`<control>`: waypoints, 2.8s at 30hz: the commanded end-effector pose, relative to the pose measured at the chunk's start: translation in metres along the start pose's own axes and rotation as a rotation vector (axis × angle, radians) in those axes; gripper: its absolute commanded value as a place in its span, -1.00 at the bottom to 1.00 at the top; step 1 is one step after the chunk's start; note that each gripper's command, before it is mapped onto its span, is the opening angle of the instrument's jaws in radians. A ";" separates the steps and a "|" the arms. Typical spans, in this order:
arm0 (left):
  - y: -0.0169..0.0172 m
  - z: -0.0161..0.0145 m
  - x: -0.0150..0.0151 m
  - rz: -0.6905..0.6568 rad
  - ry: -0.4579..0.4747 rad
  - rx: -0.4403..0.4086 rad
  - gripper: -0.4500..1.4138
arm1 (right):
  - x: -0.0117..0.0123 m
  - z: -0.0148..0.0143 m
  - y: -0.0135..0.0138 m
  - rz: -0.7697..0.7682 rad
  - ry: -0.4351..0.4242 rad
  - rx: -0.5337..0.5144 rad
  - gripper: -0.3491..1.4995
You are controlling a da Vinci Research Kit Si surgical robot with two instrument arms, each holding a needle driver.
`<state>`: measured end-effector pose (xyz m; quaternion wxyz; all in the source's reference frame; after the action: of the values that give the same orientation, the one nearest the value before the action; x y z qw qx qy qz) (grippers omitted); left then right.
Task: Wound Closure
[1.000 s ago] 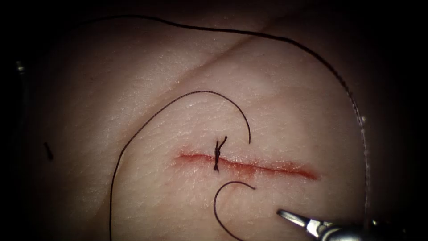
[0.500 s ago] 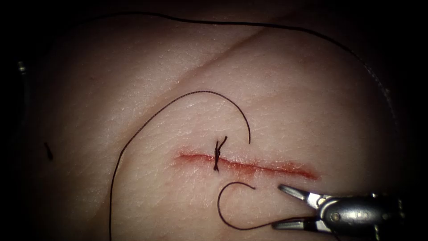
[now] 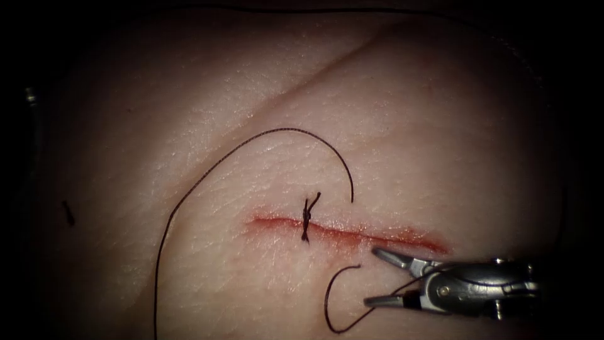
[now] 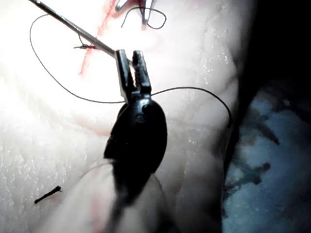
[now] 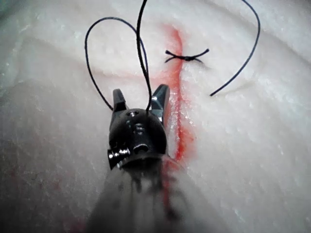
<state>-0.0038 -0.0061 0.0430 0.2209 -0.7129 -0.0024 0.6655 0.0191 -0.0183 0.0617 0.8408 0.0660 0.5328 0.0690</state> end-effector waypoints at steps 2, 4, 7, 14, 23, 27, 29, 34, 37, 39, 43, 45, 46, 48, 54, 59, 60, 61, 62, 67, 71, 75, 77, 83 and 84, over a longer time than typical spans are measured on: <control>0.0005 0.0003 -0.0007 -0.003 -0.001 -0.001 -1.00 | 0.0002 0.0006 -0.0001 0.005 0.005 -0.001 0.83; 0.0005 0.0004 -0.0007 -0.002 -0.001 0.000 -1.00 | 0.0003 0.0007 -0.0003 0.003 0.005 0.001 0.83; 0.0006 0.0003 -0.0007 -0.002 -0.001 -0.001 -1.00 | 0.0001 0.0007 -0.0006 -0.004 -0.013 0.029 0.83; 0.0006 0.0001 -0.0006 -0.002 -0.001 -0.002 -1.00 | 0.0001 -0.0015 -0.0019 -0.041 -0.029 0.223 0.87; 0.0008 0.0001 -0.0005 -0.001 -0.001 -0.002 -1.00 | 0.0003 -0.0059 0.0001 -0.087 -0.202 0.372 0.78; 0.0008 0.0001 -0.0005 -0.001 -0.001 -0.001 -1.00 | 0.0006 -0.0069 0.0028 -0.160 -0.310 0.307 0.78; 0.0009 0.0001 -0.0005 -0.001 -0.001 -0.001 -1.00 | 0.0010 -0.0069 0.0039 -0.190 -0.334 0.273 0.78; 0.0009 0.0001 -0.0005 0.000 -0.002 0.001 -1.00 | 0.0019 -0.0062 0.0056 -0.225 -0.337 0.154 0.78; 0.0009 0.0000 -0.0006 0.000 -0.002 0.000 -1.00 | 0.0023 -0.0059 0.0055 -0.221 -0.328 0.123 0.78; 0.0009 0.0000 -0.0006 0.000 -0.002 0.000 -1.00 | 0.0026 -0.0054 0.0054 -0.189 -0.261 0.083 0.74; 0.0009 0.0000 -0.0005 0.000 -0.002 0.000 -1.00 | 0.0029 -0.0049 0.0050 -0.176 -0.161 0.048 0.65; 0.0009 0.0001 -0.0005 0.000 -0.002 0.000 -1.00 | 0.0032 -0.0044 0.0044 -0.123 -0.093 0.038 0.58; 0.0009 0.0001 -0.0006 0.000 -0.002 0.001 -1.00 | 0.0036 -0.0035 0.0036 -0.077 -0.033 0.030 0.56; 0.0009 0.0002 -0.0006 0.000 -0.002 0.001 -1.00 | 0.0037 -0.0030 0.0032 -0.063 -0.018 0.034 0.54; 0.0008 0.0005 -0.0008 0.000 -0.002 0.002 -1.00 | 0.0032 0.0026 -0.0001 -0.010 0.019 0.042 0.51; 0.0009 0.0005 -0.0008 0.000 -0.002 0.003 -1.00 | 0.0022 0.0048 -0.0004 -0.007 0.011 0.033 0.51; 0.0009 0.0006 -0.0008 0.000 -0.002 0.003 -1.00 | 0.0020 0.0052 -0.0003 -0.008 0.009 0.029 0.49; 0.0010 0.0007 -0.0009 0.001 -0.002 0.005 -1.00 | 0.0018 0.0058 -0.0001 0.003 0.005 0.023 0.38; 0.0010 0.0007 -0.0009 0.001 -0.002 0.005 -1.00 | 0.0018 0.0058 -0.0001 0.003 0.005 0.023 0.38; 0.0010 0.0010 -0.0011 0.002 -0.004 0.009 -1.00 | 0.0017 0.0059 0.0003 0.005 -0.017 0.005 0.25; 0.0008 0.0012 -0.0015 0.002 -0.007 0.014 -1.00 | 0.0023 0.0055 -0.0004 0.004 -0.014 0.005 -0.06; 0.0009 0.0015 -0.0015 0.002 -0.007 0.016 -1.00 | 0.0023 0.0054 -0.0005 0.003 -0.025 0.012 -0.58; 0.0009 0.0018 -0.0015 0.002 -0.007 0.018 -1.00 | 0.0022 0.0054 -0.0006 0.002 -0.033 0.016 -1.00; 0.0006 0.0027 -0.0019 0.000 -0.007 0.022 -1.00 | 0.0019 0.0045 -0.0006 0.010 -0.046 0.014 -1.00; 0.0005 0.0032 -0.0021 0.000 -0.005 0.026 -1.00 | 0.0018 0.0039 -0.0009 0.019 -0.051 0.016 -1.00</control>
<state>-0.0067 -0.0056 0.0443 0.2298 -0.7086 0.0068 0.6671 0.0233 -0.0182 0.0613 0.8531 0.0770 0.5112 0.0697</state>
